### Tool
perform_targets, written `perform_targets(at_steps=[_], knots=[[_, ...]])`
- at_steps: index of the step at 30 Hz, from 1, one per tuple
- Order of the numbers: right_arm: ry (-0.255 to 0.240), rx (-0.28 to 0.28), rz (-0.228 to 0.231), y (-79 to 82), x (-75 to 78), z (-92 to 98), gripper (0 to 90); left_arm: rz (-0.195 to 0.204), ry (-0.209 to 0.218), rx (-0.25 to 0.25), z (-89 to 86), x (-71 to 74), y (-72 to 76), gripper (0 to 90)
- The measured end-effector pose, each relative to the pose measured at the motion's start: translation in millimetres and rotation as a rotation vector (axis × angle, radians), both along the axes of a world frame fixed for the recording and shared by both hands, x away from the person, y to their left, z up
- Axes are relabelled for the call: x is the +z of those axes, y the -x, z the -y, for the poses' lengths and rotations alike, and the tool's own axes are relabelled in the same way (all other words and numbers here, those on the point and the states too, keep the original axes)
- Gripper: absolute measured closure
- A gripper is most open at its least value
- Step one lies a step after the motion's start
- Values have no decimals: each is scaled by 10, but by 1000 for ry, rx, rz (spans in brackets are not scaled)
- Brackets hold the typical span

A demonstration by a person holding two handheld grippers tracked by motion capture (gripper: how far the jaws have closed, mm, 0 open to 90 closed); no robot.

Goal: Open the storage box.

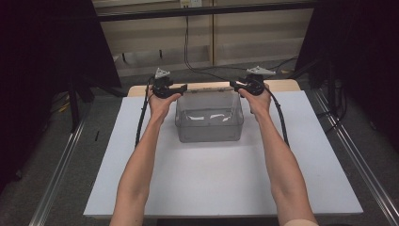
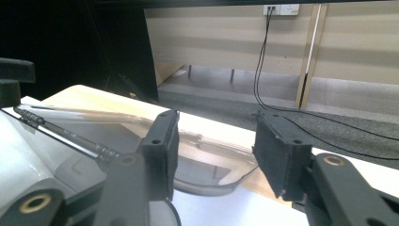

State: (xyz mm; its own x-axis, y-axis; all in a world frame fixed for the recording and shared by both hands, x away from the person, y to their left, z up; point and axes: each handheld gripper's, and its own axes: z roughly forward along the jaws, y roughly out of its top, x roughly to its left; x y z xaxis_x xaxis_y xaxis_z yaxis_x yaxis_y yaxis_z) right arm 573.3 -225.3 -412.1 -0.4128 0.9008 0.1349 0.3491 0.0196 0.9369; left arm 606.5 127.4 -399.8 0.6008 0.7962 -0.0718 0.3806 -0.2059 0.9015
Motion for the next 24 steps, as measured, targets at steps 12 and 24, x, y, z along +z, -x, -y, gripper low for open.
perform_targets(at_steps=[12, 24], knots=[[11, -15, 47, 157, 45, 90, 163, 40, 31, 20, -100, 116, 159, 79], [11, -27, 68, 341, 82, 106, 37, 57, 99, 26, -205, 97, 404, 47]])
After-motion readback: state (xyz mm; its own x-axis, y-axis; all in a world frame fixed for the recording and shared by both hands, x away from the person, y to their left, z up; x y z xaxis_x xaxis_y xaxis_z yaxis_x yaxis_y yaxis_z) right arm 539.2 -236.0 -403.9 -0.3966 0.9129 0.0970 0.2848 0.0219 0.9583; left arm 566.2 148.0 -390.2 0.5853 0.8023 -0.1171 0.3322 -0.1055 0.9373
